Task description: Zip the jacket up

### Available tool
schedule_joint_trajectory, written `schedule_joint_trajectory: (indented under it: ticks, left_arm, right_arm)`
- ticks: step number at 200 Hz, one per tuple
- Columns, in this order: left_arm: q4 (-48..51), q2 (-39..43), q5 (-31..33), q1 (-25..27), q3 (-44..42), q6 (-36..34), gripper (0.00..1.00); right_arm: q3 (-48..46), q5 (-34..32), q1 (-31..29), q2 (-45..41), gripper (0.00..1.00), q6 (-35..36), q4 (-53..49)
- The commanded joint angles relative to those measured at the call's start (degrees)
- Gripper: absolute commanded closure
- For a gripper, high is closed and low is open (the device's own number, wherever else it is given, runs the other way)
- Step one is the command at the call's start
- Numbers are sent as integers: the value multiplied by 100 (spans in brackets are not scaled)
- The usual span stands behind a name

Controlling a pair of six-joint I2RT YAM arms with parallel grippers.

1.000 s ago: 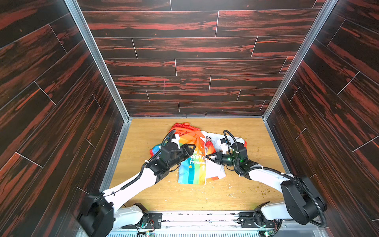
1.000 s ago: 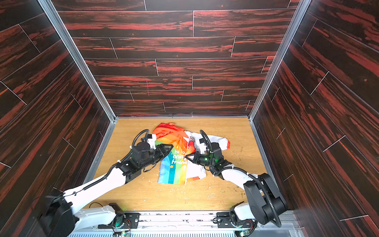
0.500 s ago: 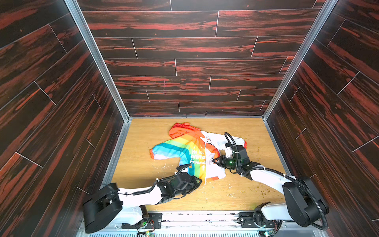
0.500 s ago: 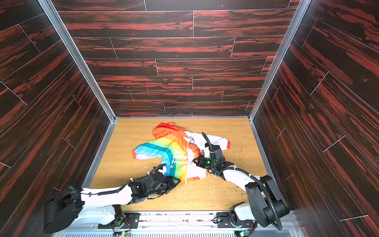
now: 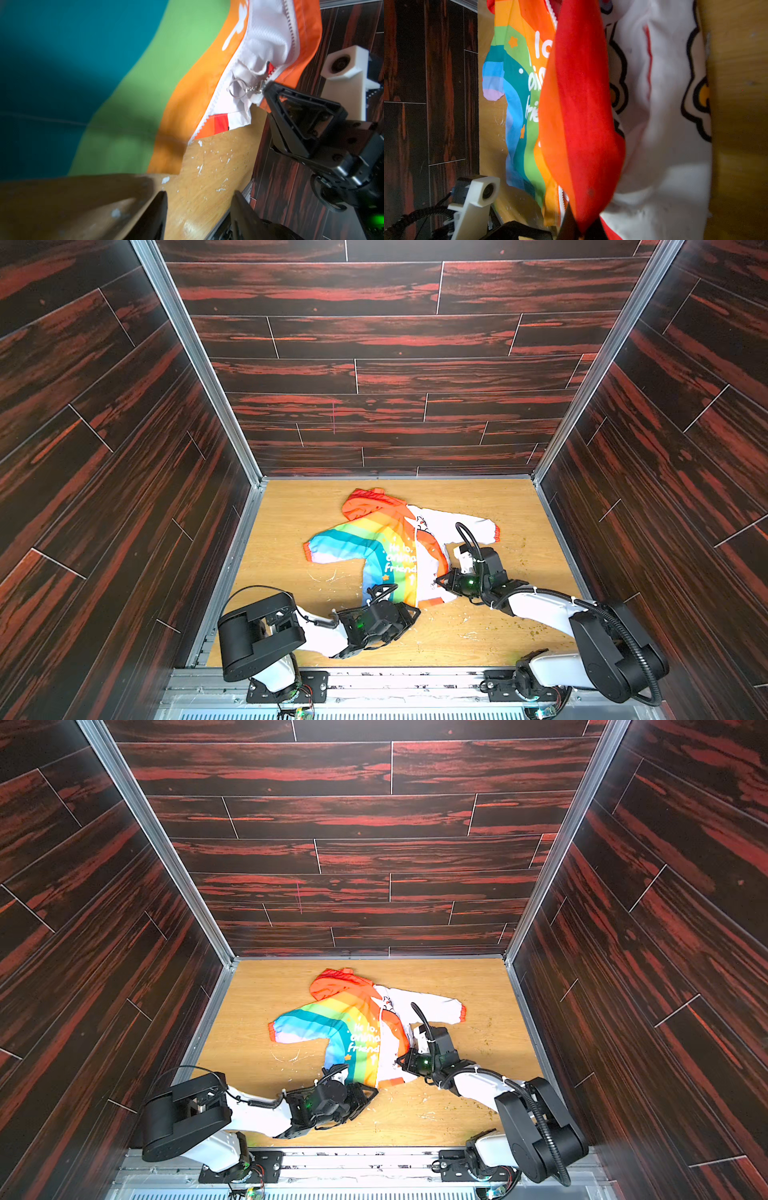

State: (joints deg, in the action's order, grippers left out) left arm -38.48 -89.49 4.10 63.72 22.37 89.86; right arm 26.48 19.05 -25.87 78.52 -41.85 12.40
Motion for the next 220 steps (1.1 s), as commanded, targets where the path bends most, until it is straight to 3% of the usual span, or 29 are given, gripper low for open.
schedule_joint_trajectory:
  ticks: [1, 80, 150, 220]
  left_arm:
    - [385, 145, 509, -4, 102, -114, 47]
    - [-620, -383, 823, -113, 8, -303, 48]
    - [-718, -354, 632, -244, 258, -694, 69]
    - [-1464, -1033, 167, -362, 334, -350, 67]
  right_arm:
    - [13, 46, 3, -171, 100, -104, 130]
    - [88, 283, 4, -107, 100, -166, 184]
    - [59, 344, -15, -67, 100, -227, 243]
    - [6, 348, -75, -45, 100, -280, 315]
